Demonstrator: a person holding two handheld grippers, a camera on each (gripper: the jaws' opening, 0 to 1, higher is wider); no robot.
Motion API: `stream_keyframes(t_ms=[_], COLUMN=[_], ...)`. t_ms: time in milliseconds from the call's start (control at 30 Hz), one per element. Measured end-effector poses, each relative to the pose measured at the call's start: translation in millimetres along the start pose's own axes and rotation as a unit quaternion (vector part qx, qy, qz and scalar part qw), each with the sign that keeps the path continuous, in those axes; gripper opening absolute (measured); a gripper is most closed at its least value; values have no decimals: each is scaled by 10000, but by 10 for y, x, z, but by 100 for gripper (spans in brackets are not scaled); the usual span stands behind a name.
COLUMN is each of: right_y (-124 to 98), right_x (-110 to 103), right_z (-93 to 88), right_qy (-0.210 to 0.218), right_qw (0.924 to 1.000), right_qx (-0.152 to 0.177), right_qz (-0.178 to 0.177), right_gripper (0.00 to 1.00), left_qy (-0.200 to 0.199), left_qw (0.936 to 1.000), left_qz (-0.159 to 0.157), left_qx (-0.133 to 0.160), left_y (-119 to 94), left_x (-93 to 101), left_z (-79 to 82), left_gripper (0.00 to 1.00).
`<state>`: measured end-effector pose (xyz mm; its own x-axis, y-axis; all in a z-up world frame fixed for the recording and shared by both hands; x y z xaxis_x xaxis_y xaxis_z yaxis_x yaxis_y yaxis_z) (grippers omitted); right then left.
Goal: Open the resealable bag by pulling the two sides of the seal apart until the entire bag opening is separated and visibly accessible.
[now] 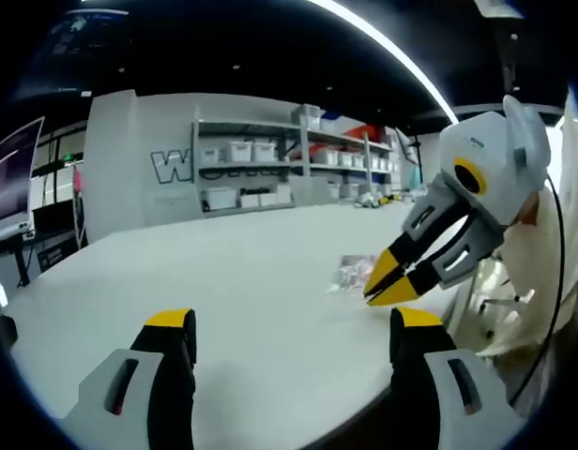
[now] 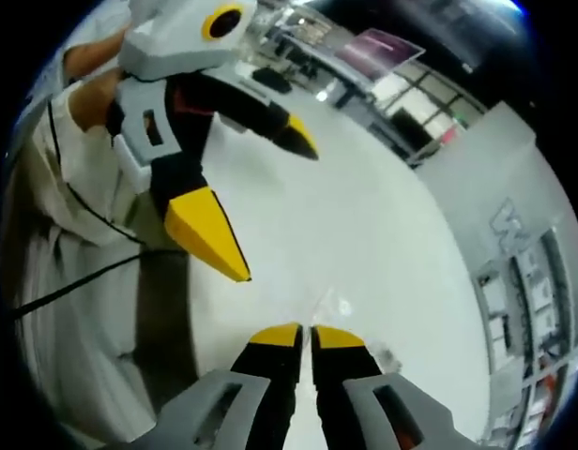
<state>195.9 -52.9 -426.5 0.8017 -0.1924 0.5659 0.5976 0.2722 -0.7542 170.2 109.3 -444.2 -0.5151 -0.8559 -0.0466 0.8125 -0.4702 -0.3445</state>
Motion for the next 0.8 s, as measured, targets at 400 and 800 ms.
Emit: stream_keyframes(t_ms=[400,800], right_y=[-49,-10], right_x=[29,-13], right_z=[-74,-179], right_qy=[611,1133], right_qw=[9976,9913], right_qx=[315,667], right_qz=[-41,-36], right_gripper=[0,0], left_qy=[-72,-427], left_qw=[9999,9980], left_qz=[-4,-269], left_qx=[80,378], left_y=[0,80], left_x=[32,119], left_z=[39,98], left_gripper=[84,74])
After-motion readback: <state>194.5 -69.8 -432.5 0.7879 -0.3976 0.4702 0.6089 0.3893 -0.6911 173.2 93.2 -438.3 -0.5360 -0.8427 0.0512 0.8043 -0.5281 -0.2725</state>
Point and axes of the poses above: the point that each gripper's makers call its tool centre point, and the gripper's own axes: y roughly forward along the fingers, x roughly to its right, z roughly out of its top, the point moved 9 cm from there along -y, roughly backward along the fingers, and after that the axes turned 12 degrees about -x, right-handed, at the moved point
